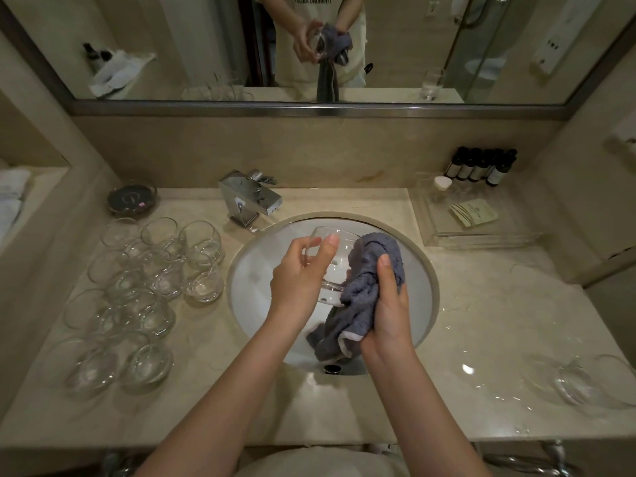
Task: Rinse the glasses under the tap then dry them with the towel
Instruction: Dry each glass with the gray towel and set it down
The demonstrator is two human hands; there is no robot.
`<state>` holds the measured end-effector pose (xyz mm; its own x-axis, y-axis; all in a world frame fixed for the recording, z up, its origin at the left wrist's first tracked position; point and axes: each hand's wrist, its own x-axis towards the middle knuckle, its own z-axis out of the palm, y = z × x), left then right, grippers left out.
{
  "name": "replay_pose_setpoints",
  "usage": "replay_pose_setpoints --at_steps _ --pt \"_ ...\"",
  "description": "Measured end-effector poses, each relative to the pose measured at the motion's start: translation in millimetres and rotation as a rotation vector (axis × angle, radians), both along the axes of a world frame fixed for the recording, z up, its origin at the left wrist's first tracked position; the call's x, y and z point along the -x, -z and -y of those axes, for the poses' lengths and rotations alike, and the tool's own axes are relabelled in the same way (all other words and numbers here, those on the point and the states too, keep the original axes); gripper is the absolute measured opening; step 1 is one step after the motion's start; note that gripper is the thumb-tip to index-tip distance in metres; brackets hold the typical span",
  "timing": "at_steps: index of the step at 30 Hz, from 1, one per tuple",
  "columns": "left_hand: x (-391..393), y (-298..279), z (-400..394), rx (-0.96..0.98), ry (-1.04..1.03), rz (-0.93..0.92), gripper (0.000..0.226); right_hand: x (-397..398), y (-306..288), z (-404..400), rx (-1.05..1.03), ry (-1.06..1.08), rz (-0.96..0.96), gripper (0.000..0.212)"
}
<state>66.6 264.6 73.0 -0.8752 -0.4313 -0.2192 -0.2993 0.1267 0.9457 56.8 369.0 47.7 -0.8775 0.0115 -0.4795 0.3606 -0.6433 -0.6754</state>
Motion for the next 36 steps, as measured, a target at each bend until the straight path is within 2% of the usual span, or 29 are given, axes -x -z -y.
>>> replay_pose_setpoints --at_steps 5,8,10,12,13,15,17,18,21,23,25,31,34,35,36 --pt "-2 -6 -1 0.043 0.084 0.039 0.084 -3 -2 2 0.004 -0.017 -0.009 0.054" --pt "0 -9 4 -0.14 0.115 0.066 0.068 -5 -1 5 0.019 -0.019 0.002 0.057" --pt "-1 -10 2 -0.251 0.108 0.06 0.046 -6 1 6 0.043 -0.04 0.014 0.063" --pt "-2 -8 -1 -0.283 0.082 0.038 0.021 -5 1 6 0.057 -0.046 0.025 0.065" --pt "-1 -6 -1 -0.279 0.061 0.031 0.017 -5 3 6 0.064 -0.051 0.023 0.065" --pt "0 -5 2 -0.255 0.016 0.011 0.028 -4 4 6 0.053 -0.059 0.015 0.064" --pt "1 -2 4 -0.186 -0.038 -0.012 0.06 -3 4 6 0.038 -0.052 0.012 0.063" --pt "0 -1 5 -0.134 -0.059 -0.007 0.064 -3 4 6 0.031 -0.056 0.007 0.061" --pt "-4 -1 5 -0.024 -0.05 0.006 0.049 -2 4 6 0.02 -0.065 -0.029 0.043" --pt "-4 -1 4 -0.013 -0.021 0.016 0.065 -2 3 7 0.01 -0.081 -0.039 0.034" --pt "-6 -1 4 -0.015 0.001 0.011 0.081 -3 1 6 0.001 -0.089 -0.048 0.037" --pt "-9 -3 5 -0.277 0.043 -0.048 0.068 -9 -5 13 0.004 -0.055 -0.01 0.076" --pt "-8 -4 8 -0.27 0.019 -0.039 0.038 -10 -7 15 0.024 -0.05 0.003 0.068" --pt "-7 -4 10 -0.234 -0.011 -0.031 0.039 -9 -6 14 0.029 -0.052 0.005 0.064" --pt "-6 -2 11 -0.191 -0.035 -0.03 0.052 -8 -7 13 0.026 -0.057 0.006 0.062"
